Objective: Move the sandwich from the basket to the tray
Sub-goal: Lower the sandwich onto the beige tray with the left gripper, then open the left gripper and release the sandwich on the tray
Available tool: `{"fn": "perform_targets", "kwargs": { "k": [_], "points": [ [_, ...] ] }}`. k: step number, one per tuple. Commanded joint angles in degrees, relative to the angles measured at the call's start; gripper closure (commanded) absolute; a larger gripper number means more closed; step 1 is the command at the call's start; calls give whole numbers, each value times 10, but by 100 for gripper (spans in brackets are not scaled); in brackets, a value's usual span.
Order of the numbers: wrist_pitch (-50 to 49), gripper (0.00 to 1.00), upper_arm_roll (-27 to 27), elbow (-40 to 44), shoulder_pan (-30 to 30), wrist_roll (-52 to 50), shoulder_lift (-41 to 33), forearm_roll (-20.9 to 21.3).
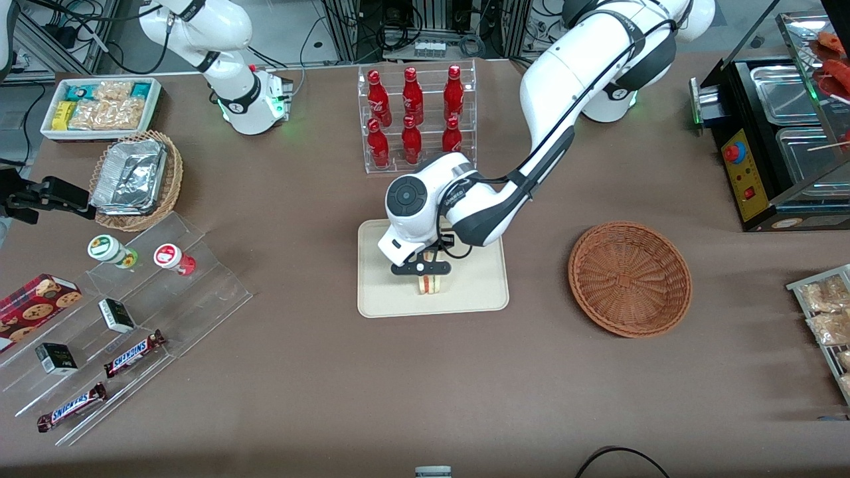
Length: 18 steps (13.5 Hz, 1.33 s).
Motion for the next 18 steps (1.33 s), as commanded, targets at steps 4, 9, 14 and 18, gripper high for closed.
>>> {"fn": "perform_targets", "kwargs": {
  "k": [4,9,14,18],
  "points": [
    [11,100,6,13,-9,-38,13,9],
    [29,1,6,3,-10,-46,13,11],
    [12,0,5,6,-7,-43,-12,13],
    [-56,0,-1,11,2,-39,-79,5]
  ]
}}
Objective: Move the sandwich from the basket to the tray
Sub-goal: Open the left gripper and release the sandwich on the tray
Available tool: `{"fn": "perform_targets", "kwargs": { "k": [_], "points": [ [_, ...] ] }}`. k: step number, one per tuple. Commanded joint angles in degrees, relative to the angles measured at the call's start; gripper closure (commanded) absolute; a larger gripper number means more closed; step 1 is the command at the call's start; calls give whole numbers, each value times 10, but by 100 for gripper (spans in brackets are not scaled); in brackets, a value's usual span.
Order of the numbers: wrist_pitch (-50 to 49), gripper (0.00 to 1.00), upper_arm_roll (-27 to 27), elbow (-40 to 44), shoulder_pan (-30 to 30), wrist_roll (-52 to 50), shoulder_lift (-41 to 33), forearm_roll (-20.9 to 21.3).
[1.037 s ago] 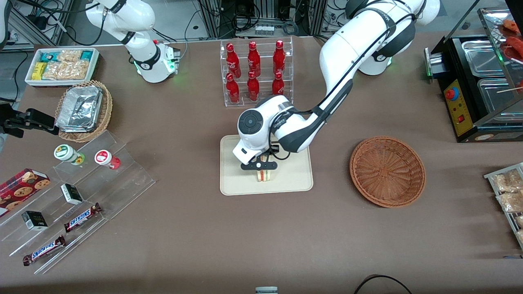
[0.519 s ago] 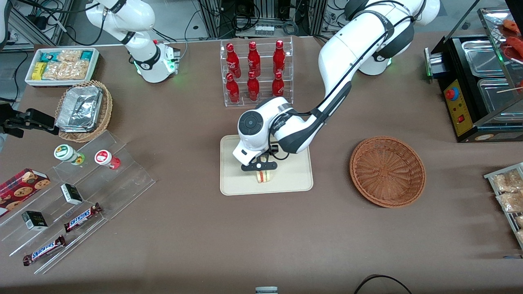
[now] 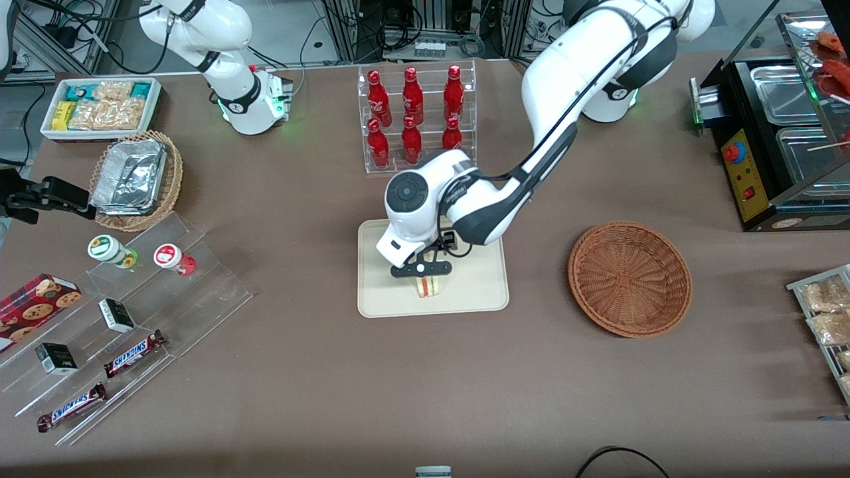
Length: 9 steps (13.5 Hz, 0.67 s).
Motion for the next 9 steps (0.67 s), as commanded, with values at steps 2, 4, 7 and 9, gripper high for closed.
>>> {"fn": "perform_targets", "kwargs": {
  "k": [2,4,7,9],
  "points": [
    [-53,0,2,-10,4,0,-78,-21],
    [-70,0,6,-10,5,68,-100,-25],
    [-88,0,20,-42,78,164,-148,-93],
    [-95,0,20,-71,132,228,-195,-119]
  ]
}}
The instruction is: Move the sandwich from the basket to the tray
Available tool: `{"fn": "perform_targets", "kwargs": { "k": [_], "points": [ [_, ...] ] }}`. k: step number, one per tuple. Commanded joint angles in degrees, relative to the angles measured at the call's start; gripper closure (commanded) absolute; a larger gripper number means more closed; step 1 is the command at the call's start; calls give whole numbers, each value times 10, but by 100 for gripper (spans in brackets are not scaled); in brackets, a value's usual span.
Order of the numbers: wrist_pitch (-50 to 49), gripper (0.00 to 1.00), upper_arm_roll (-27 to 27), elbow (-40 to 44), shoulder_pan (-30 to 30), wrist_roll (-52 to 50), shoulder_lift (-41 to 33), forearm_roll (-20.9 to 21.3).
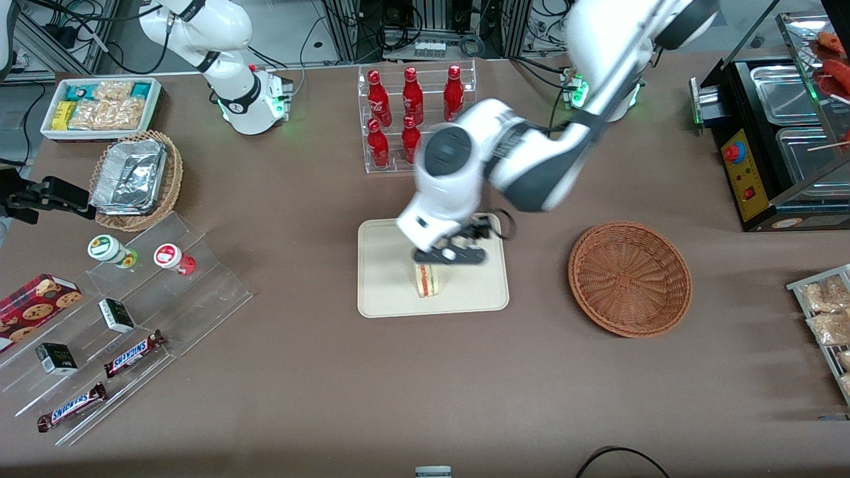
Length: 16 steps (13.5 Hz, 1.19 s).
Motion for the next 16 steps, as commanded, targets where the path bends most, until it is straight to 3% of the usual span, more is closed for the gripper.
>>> {"fn": "perform_targets", "kwargs": {
  "k": [1,6,12,16],
  "points": [
    [-29,0,-2,-59,74,80,-77,-46],
    [-52,0,-2,-83,129,121,-108,-53],
    [-54,0,0,-196,211,207,-215,-57],
    [-100,0,97,-229,182,285,-275,-95]
  ]
}}
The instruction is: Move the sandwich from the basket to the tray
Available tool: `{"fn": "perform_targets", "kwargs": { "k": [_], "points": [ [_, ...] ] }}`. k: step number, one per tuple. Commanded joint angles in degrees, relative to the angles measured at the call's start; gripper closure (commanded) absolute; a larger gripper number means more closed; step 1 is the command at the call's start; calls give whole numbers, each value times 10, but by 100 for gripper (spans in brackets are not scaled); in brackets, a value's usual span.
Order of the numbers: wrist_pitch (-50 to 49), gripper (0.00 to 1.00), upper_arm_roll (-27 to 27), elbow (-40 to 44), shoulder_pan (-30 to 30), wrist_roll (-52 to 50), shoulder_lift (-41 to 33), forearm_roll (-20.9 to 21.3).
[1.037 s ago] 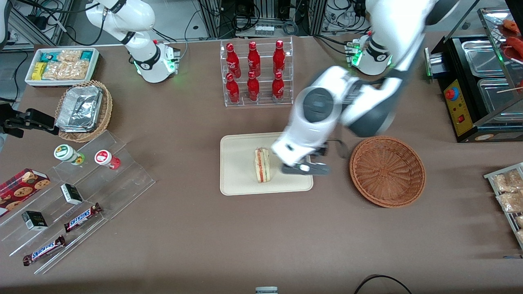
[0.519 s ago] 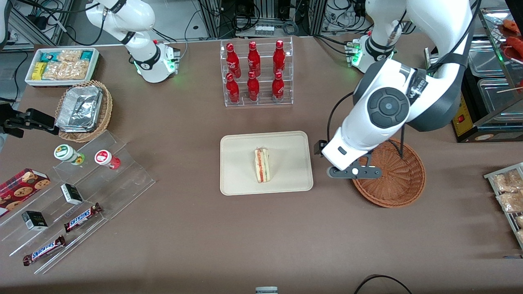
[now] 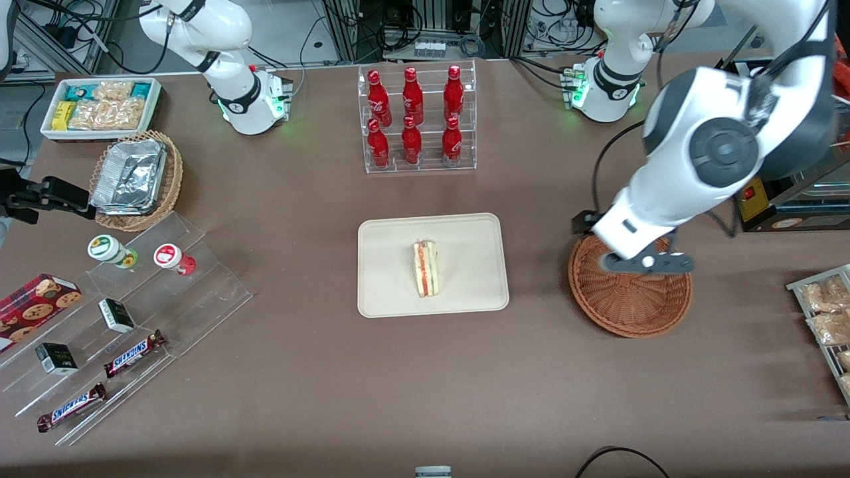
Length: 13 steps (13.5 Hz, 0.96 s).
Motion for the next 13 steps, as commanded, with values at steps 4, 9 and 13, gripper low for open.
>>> {"fn": "perform_targets", "kwargs": {
  "k": [4,9,13],
  "points": [
    [-76,0,82,-37,-18,43,-95,-21],
    [-136,0,129,-23,-19,53,-130,-16],
    [-155,0,145,-23,-19,92,-143,-14]
  ]
}}
